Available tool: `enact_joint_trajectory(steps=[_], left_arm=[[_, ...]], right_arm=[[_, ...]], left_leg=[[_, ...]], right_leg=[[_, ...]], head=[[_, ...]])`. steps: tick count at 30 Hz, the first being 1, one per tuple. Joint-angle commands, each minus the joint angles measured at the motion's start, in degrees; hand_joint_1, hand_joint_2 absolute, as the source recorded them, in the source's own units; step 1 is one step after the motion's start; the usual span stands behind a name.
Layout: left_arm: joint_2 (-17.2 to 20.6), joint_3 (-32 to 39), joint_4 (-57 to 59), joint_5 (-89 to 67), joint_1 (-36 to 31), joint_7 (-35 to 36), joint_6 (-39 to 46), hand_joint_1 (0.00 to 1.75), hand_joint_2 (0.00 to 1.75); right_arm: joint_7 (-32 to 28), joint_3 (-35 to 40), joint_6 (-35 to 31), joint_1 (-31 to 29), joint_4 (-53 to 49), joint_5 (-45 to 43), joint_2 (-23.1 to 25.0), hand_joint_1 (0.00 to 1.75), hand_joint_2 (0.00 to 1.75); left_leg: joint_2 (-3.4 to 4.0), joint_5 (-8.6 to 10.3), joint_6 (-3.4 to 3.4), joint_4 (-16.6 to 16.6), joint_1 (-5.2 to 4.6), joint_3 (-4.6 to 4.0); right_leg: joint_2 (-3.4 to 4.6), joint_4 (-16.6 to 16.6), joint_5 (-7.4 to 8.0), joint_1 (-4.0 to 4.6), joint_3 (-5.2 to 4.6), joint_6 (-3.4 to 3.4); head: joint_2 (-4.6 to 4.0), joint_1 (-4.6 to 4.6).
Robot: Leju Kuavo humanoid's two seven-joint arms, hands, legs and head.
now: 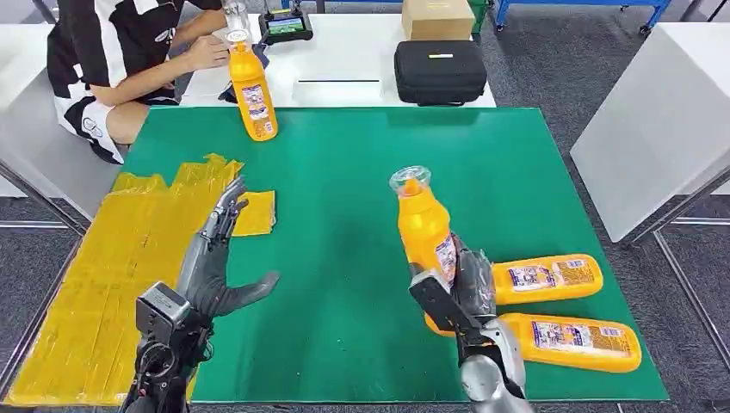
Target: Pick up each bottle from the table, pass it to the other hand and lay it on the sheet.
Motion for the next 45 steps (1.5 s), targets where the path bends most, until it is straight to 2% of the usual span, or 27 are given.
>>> enact_joint_trajectory(steps=[1,4,9,17,24,28,36,37,41,45], left_arm=[[-0.52,-5.59,4.98,8.74,-3.84,5.59,-2.30,0.00,1.75],[-0.55,-6.40,5.97,11.58,-4.69,6.91,-3.17,0.00,1.75],[-0.24,-8.09,9.90,17.29,-6.58,9.38,-5.14,0.00,1.75],[0.22,-9.69,12.25,18.37,-8.26,9.12,-4.80,0.00,1.75],[0.42,-11.45,14.29,19.58,-10.52,10.34,-4.77,0.00,1.75],[0.85,-12.61,16.36,19.57,-10.46,9.95,-4.64,0.00,1.75],[0.51,-13.91,18.45,20.71,-11.68,9.40,-5.00,0.00,1.75],[0.47,-14.13,18.84,21.37,-11.99,9.65,-5.25,0.00,1.75],[0.52,-15.00,19.53,21.60,-12.50,9.84,-5.26,0.00,1.75],[0.52,-15.25,19.67,21.67,-12.50,9.85,-5.25,0.00,1.75]], right_arm=[[-4.88,-0.42,-3.75,-0.15,2.01,-4.35,1.84,1.75,1.75],[-6.30,1.86,-3.71,-0.62,2.78,-4.39,1.81,1.75,1.75],[-9.39,6.76,-8.16,-1.54,4.96,2.25,0.97,1.75,1.75],[-11.38,9.69,-8.22,-2.52,5.29,3.16,0.89,1.75,1.75],[-11.69,13.30,-7.57,-4.67,7.12,3.69,0.83,1.75,1.75],[-11.49,15.17,-11.32,-3.69,7.93,8.33,1.34,1.75,1.75],[-10.32,14.46,-12.87,-6.67,8.75,12.64,0.84,1.75,1.75],[-10.33,12.34,-12.87,-6.67,8.15,18.27,1.81,1.75,1.75],[-12.15,7.98,-12.87,-8.09,9.73,27.73,5.02,1.75,1.75],[-12.54,7.39,-12.87,-9.45,11.66,28.82,5.87,1.75,1.75]], left_leg=[[-0.09,-0.06,-0.19,-0.01,0.07,0.17],[-0.08,-0.06,-0.22,0.00,0.06,0.16],[-0.04,-0.09,-0.29,-0.07,0.07,0.28],[0.02,-0.06,-0.20,-0.04,0.08,0.18],[0.02,-0.04,-0.19,-0.05,0.07,0.12],[0.03,-0.06,-0.21,-0.10,0.10,0.21],[0.03,-0.01,-0.14,-0.04,0.04,0.04],[0.01,-0.02,-0.17,-0.01,0.06,0.05],[0.04,-0.05,-0.23,0.00,0.08,0.11],[0.04,-0.02,-0.16,-0.03,0.06,0.03]], right_leg=[[-0.20,-0.05,-0.08,0.06,0.23,0.02],[-0.21,-0.03,-0.08,0.06,0.19,0.01],[-0.20,-0.07,-0.12,0.06,0.32,0.01],[-0.11,-0.07,-0.06,0.05,0.20,0.03],[-0.09,-0.06,-0.04,0.04,0.15,0.02],[-0.08,-0.11,-0.07,0.07,0.24,0.01],[-0.07,-0.04,-0.02,0.01,0.05,0.02],[-0.09,-0.02,-0.03,0.03,0.08,0.02],[-0.09,-0.02,-0.05,0.04,0.14,0.03],[-0.05,-0.03,-0.02,0.03,0.04,0.00]], head=[[0.00,0.00],[0.00,0.00],[0.00,0.02],[0.00,0.00],[0.00,0.00],[0.00,0.00],[0.00,-0.02],[0.00,0.02],[0.00,0.00],[0.00,0.00]])
